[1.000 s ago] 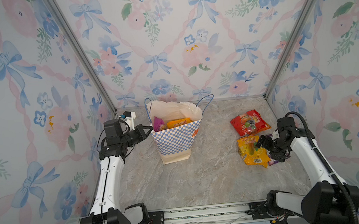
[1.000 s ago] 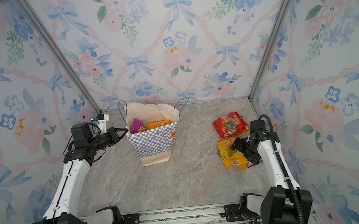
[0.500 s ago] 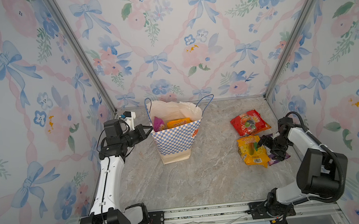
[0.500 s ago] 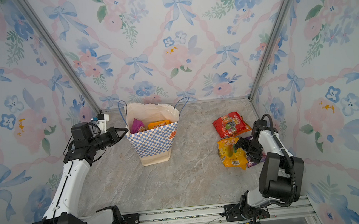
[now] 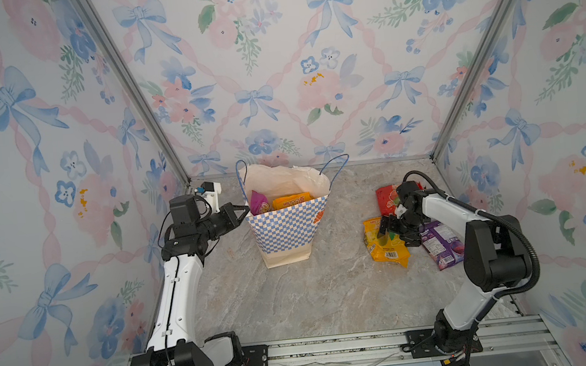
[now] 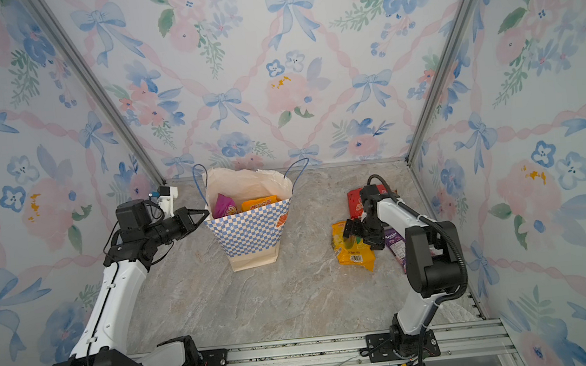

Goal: Place the snacks into the paper bag
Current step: Move the snack to the center of the table, then pick up the snack at the center of the table.

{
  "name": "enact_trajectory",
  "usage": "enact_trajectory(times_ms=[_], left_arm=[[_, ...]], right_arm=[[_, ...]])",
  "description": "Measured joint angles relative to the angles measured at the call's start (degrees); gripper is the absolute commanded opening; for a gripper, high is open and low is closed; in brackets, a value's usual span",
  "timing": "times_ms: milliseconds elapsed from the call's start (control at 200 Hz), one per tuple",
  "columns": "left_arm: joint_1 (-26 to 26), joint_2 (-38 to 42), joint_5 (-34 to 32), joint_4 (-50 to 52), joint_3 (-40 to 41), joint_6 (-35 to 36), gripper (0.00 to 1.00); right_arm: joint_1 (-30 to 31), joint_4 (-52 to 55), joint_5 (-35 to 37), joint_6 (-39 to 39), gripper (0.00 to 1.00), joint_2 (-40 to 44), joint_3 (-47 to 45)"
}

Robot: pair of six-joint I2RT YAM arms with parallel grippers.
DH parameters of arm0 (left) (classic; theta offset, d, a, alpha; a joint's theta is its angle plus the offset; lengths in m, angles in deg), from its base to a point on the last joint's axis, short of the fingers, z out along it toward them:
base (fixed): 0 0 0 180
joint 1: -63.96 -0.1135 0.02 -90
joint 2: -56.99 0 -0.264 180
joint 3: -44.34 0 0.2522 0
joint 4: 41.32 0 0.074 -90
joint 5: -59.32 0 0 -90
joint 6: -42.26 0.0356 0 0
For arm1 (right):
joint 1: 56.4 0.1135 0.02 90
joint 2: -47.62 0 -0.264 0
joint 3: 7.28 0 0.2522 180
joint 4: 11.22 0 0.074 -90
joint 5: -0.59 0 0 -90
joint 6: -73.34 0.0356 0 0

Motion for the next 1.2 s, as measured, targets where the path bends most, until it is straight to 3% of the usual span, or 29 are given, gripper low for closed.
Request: enact_trajectory(times_ms=[205, 561, 871, 1201], left_arm=[[0.00, 0.00, 0.00, 0.00, 0.00, 0.00, 0.00], [0.00, -0.11, 0.00, 0.00, 0.00, 0.00, 0.00], [0.00, -0.11, 0.00, 0.00, 0.00, 0.00, 0.00], [0.00, -0.74, 0.02, -0.11, -0.04, 0.00, 0.00]], right_arm=[[5.77, -1.84, -0.24, 1.95, 0.96, -0.46, 2.16], [0.74, -0.20, -0.76, -2.43, 1.00, -1.18, 2.58], [3.80, -1.20, -4.04, -8.07, 0.70, -5.88, 4.42], [5.22, -1.90, -4.31, -8.28, 0.07, -5.68, 4.46]])
